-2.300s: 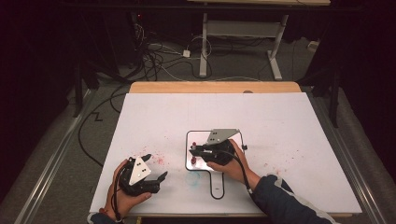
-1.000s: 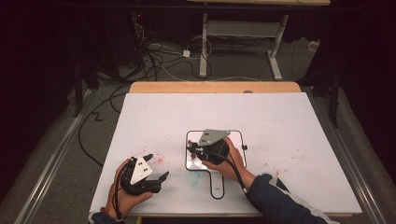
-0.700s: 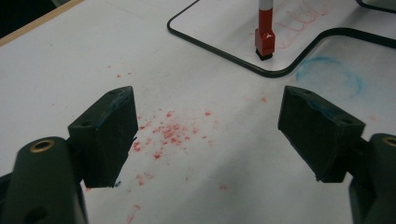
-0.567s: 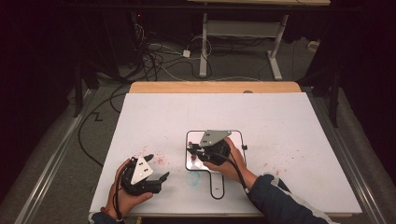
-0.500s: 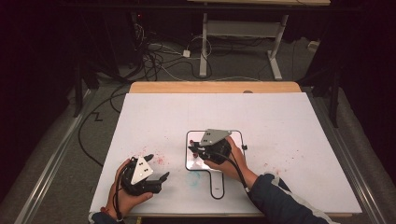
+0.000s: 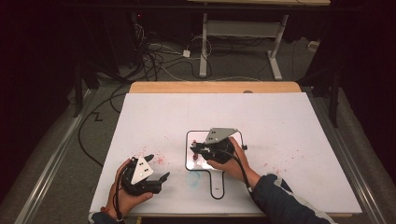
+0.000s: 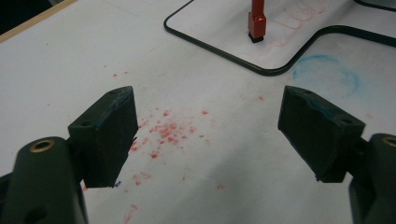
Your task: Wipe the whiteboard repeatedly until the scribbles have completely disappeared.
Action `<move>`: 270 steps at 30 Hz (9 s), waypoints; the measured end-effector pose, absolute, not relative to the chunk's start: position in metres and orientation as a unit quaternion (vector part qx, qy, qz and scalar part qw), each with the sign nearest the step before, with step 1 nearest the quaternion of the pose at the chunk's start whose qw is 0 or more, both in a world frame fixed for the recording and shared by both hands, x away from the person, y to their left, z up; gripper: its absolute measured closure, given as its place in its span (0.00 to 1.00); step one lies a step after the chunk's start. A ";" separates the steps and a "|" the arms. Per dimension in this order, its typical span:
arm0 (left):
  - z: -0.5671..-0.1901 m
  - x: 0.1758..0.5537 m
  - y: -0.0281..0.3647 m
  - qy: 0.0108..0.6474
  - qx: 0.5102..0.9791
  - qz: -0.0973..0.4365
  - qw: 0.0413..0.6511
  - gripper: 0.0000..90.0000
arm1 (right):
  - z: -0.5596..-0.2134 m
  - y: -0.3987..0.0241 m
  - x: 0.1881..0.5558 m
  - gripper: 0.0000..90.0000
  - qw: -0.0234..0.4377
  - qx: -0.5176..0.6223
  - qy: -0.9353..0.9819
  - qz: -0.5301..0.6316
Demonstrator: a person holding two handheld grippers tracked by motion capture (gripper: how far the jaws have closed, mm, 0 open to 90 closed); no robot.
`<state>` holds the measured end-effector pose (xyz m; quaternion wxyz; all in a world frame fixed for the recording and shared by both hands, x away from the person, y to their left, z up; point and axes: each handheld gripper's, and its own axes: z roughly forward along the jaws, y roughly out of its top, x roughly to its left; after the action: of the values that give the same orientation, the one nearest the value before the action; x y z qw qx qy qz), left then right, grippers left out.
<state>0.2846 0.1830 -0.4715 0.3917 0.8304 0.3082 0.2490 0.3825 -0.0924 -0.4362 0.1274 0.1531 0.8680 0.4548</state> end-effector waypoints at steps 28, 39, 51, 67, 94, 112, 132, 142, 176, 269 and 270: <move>-0.473 0.284 0.183 0.311 0.834 0.248 0.383 0.22 | -0.437 -0.119 0.376 0.91 0.119 0.170 0.864 0.459; -0.472 0.284 0.183 0.305 0.835 0.246 0.386 0.22 | -0.432 -0.120 0.370 0.91 0.198 0.176 0.871 0.413; -0.472 0.284 0.183 0.302 0.836 0.248 0.386 0.22 | -0.435 -0.091 0.352 0.91 0.140 0.147 0.875 0.439; -0.473 0.284 0.181 0.304 0.839 0.240 0.383 0.22 | -0.428 -0.102 0.357 0.91 0.136 0.169 0.885 0.413; -0.474 0.286 0.180 0.303 0.842 0.236 0.380 0.22 | -0.422 -0.146 0.385 0.91 0.201 0.241 0.873 0.373; -0.474 0.287 0.180 0.302 0.842 0.235 0.380 0.22 | -0.420 -0.136 0.368 0.91 0.169 0.211 0.889 0.369; -0.473 0.286 0.178 0.293 0.844 0.233 0.384 0.21 | -0.420 -0.142 0.370 0.91 0.152 0.218 0.890 0.372; -0.472 0.285 0.180 0.294 0.842 0.235 0.386 0.21 | -0.417 -0.147 0.367 0.91 0.185 0.213 0.896 0.342; -0.473 0.286 0.177 0.287 0.850 0.227 0.379 0.22 | -0.414 -0.166 0.372 0.91 0.157 0.234 0.896 0.342; -0.475 0.288 0.171 0.280 0.858 0.220 0.370 0.22 | -0.414 -0.171 0.362 0.91 0.150 0.228 0.901 0.337; -0.475 0.287 0.172 0.280 0.858 0.221 0.370 0.22 | -0.414 -0.172 0.364 0.91 0.157 0.226 0.902 0.333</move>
<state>0.2874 0.1717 -0.4752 0.3702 0.8578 0.2801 0.2207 0.3639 -0.1721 -0.4138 0.1566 0.2260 0.9018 0.3334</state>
